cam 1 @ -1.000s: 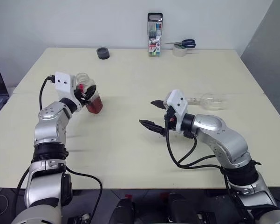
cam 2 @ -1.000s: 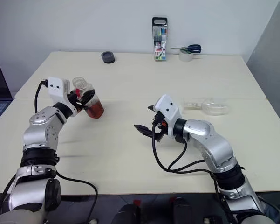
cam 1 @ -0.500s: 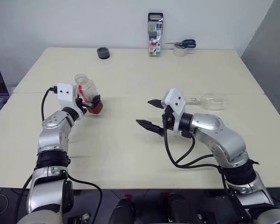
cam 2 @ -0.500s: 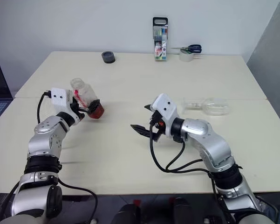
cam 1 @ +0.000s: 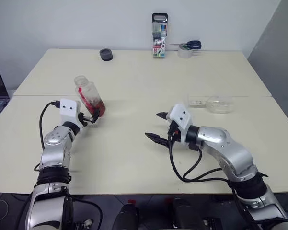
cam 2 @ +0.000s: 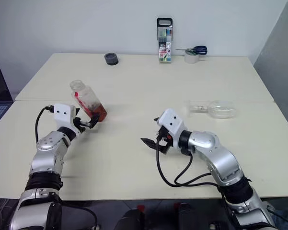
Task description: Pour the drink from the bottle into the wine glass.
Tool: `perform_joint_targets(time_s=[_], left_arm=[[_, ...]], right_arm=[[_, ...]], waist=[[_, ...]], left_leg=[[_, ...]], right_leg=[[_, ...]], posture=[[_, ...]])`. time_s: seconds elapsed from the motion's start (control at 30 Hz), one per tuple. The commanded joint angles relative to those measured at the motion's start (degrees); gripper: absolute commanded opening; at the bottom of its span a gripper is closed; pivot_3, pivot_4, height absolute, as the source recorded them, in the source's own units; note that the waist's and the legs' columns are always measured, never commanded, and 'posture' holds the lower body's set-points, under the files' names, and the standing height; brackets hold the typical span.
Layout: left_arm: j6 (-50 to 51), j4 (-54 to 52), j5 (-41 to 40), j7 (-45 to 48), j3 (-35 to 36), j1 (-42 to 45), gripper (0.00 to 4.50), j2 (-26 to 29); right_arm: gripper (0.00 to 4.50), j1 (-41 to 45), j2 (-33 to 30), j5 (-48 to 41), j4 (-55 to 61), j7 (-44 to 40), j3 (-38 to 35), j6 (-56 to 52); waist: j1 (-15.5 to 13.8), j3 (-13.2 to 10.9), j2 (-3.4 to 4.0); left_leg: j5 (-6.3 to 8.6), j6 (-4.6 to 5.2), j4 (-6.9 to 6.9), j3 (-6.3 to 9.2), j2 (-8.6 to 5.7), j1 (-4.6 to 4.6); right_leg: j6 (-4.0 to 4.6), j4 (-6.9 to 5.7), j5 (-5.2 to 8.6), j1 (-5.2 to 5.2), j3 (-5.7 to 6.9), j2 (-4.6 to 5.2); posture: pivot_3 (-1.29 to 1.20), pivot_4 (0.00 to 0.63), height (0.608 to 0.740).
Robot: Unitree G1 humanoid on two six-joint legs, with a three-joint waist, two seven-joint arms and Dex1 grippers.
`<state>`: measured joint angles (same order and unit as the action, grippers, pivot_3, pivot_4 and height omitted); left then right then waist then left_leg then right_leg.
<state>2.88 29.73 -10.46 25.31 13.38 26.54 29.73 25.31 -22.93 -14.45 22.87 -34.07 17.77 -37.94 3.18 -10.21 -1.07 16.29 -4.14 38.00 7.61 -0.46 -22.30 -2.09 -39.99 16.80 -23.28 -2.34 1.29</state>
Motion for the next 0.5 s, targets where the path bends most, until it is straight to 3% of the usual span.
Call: perform_joint_targets(time_s=[0.03, 0.17, 0.33, 0.5], left_arm=[[0.23, -7.53, -0.60, -0.04, 1.12, -4.61, 4.45, 0.64], [3.09, -17.38, -2.21, 3.68, 0.99, -11.62, 4.45, 2.44], [4.00, -19.33, -2.89, 7.03, 0.55, -11.81, 4.45, 4.03], [7.98, -28.36, -8.51, 20.25, -3.03, -14.55, 4.45, 7.46]], right_arm=[[4.50, -3.70, -1.39, 1.66, 5.04, 1.61, -1.44, 2.00], [4.50, -9.11, -0.33, -0.32, 8.74, 4.99, -6.37, -0.79], [4.50, -10.90, 0.71, -1.20, 10.09, 7.63, -9.20, -2.98], [4.50, -12.13, 7.18, -8.42, 12.42, 12.78, -17.48, -9.55]], waist=[[-0.01, 0.00, 0.00], [-0.14, 0.00, 0.00], [-0.46, 0.00, 0.00], [-0.37, 0.00, 0.00]], left_leg=[[0.00, 0.00, -0.03, 0.00, 0.00, 0.00], [0.01, 0.01, -0.05, 0.02, 0.05, -0.02], [0.05, 0.10, -0.03, 0.01, 0.03, 0.09], [0.06, 0.10, -0.09, -0.06, 0.05, 0.17]], right_leg=[[0.00, 0.01, 0.00, 0.00, -0.01, 0.00], [0.00, 0.02, 0.00, 0.00, -0.02, 0.01], [-0.01, 0.02, 0.00, 0.09, 0.01, -0.03], [-0.01, 0.02, 0.01, 0.13, -0.04, -0.05]], posture=[[0.00, 0.150, 0.740], [0.00, 0.150, 0.740], [0.00, 0.150, 0.740], [0.00, 0.150, 0.740]])
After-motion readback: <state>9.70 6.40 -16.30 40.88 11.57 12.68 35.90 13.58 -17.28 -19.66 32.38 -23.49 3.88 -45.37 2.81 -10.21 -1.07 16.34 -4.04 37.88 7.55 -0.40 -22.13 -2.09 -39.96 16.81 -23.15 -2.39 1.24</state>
